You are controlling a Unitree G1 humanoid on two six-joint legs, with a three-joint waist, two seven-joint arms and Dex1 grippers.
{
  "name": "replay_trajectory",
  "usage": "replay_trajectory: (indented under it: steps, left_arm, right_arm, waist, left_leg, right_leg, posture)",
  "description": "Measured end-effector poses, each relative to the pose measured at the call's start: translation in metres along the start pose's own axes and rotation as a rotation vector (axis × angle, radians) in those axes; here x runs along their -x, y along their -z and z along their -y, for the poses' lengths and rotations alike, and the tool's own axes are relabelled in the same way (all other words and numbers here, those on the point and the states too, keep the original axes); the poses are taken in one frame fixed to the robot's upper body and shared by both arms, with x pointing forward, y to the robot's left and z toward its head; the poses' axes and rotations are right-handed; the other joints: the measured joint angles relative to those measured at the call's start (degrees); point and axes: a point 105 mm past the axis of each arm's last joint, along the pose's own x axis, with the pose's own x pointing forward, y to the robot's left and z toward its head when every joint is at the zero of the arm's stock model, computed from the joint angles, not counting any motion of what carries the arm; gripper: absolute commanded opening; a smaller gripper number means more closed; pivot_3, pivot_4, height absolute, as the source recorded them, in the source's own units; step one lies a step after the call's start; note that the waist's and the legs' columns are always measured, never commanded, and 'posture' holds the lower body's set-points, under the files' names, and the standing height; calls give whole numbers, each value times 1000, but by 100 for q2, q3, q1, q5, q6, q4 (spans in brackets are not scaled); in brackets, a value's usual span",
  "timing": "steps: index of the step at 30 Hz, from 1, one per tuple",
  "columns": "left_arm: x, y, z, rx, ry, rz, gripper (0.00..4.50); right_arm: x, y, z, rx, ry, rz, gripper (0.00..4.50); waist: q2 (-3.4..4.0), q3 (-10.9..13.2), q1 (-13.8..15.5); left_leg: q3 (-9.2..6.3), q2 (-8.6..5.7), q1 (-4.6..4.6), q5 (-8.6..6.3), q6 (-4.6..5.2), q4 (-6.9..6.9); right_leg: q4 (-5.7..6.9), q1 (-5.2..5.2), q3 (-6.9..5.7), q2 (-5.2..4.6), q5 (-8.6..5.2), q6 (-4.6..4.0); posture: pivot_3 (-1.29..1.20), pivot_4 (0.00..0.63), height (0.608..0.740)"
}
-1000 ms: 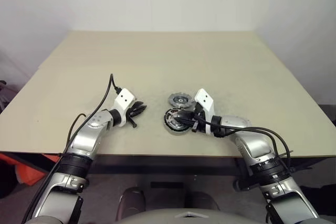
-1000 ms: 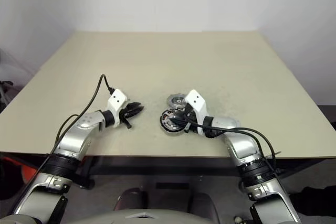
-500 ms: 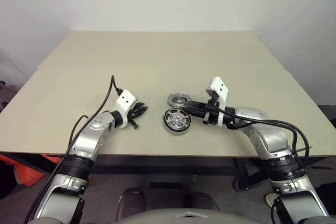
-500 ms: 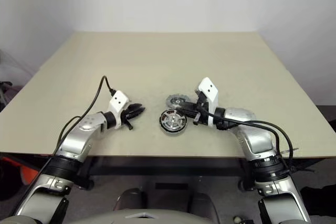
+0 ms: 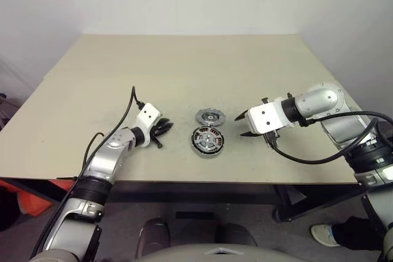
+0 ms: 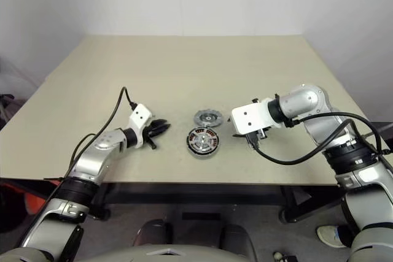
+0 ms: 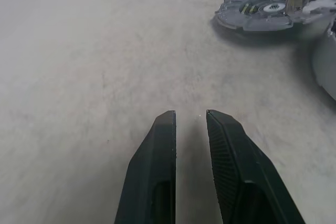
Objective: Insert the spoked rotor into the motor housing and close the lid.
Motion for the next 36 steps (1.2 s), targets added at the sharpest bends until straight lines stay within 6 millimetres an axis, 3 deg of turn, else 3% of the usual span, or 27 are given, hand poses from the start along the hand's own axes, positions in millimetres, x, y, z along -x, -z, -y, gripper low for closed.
replay_trajectory:
  steps: [4, 11, 26, 36]
  left_arm:
    - [-3, -2, 2, 4, -10, 17, 998]
    - [0, 9, 5, 28, -40, 4, 998]
    - [5, 10, 4, 24, -68, 8, 998]
    - [6, 10, 3, 21, -68, 4, 998]
  right_arm:
    - [-9, 18, -9, 96, -120, -64, 2126]
    - [-34, 23, -2, 186, -185, -62, 2126]
    - [-56, 10, 3, 240, -177, 4, 2126]
    - [-58, 9, 5, 231, -156, 8, 2126]
  waist:
    - [-1, 0, 0]
    - [0, 2, -31]
    - [0, 3, -20]
    - [0, 3, -21]
  left_leg:
    - [0, 3, -18, -11, 17, 38]
    - [0, 7, -24, -20, 32, 80]
    - [-1, 6, -25, -20, 31, 84]
    - [-1, 7, -24, -20, 30, 84]
  right_leg:
    - [10, 0, -5, -1, 3, -5]
    - [46, -7, -1, -2, 3, -4]
    - [54, -9, 1, -3, 3, -4]
    - [54, -10, 1, -3, 3, -4]
  posture:
    - [0, 0, 740]
    - [0, 0, 740]
    - [0, 0, 740]
    - [0, 0, 740]
